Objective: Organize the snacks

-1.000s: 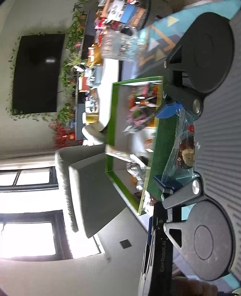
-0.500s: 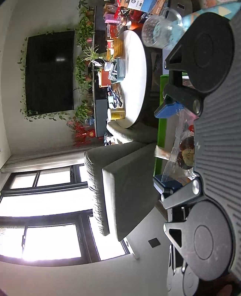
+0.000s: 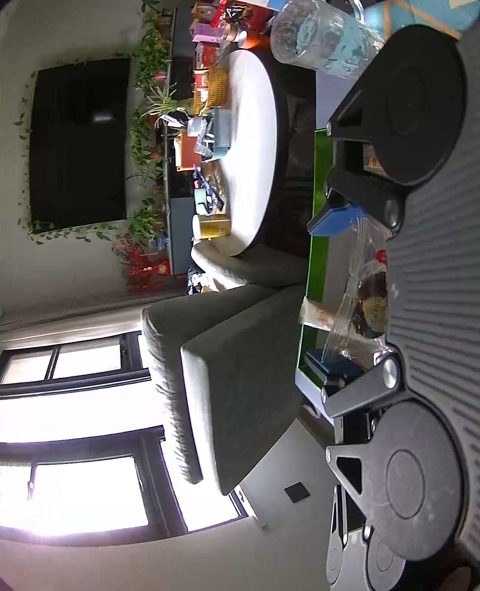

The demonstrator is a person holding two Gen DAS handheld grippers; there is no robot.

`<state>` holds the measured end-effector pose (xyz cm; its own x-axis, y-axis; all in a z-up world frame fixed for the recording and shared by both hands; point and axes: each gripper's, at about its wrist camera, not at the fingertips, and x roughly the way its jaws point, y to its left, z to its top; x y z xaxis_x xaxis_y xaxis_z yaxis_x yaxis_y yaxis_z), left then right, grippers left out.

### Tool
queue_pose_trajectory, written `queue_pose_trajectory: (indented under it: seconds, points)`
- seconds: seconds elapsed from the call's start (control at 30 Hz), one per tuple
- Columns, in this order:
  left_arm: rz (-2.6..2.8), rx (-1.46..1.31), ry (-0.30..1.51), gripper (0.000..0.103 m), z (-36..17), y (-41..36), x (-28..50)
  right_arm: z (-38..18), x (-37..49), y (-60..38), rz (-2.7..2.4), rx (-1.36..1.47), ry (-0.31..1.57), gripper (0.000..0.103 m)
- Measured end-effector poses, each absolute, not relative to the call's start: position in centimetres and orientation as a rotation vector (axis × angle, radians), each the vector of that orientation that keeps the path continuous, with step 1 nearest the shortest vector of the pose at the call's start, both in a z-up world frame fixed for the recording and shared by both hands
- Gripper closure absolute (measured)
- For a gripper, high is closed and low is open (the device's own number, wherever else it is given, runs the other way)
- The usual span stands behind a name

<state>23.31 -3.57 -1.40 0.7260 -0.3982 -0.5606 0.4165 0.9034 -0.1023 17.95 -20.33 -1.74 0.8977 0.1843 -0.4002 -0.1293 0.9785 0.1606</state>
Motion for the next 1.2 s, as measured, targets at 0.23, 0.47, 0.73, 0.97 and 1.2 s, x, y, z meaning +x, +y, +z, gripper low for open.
queue_pose_trajectory:
  seconds: [0.23, 0.47, 0.73, 0.97, 1.2]
  points:
    - [-0.42, 0.037, 0.62, 0.047, -1.5, -4.1, 23.7, -2.2, 18.6, -20.3, 0.146, 0.143, 0.432, 0.034]
    - [-0.396, 0.035, 0.611, 0.041, -1.1, -3.7, 23.3, -1.9, 17.6, -20.6, 0.111, 0.158, 0.411, 0.034]
    - [-0.387, 0.041, 0.566, 0.041, 0.2, -3.5, 21.8, -0.7, 16.1, -21.0, 0.093, 0.169, 0.384, 0.034]
    - [-0.358, 0.058, 0.551, 0.041, 0.5, -3.5, 19.9, -0.4, 14.2, -20.7, 0.082, 0.152, 0.387, 0.034]
    - [-0.309, 0.081, 0.501, 0.039, 1.7, -3.3, 17.1, 0.5, 11.9, -20.7, 0.055, 0.162, 0.378, 0.034]
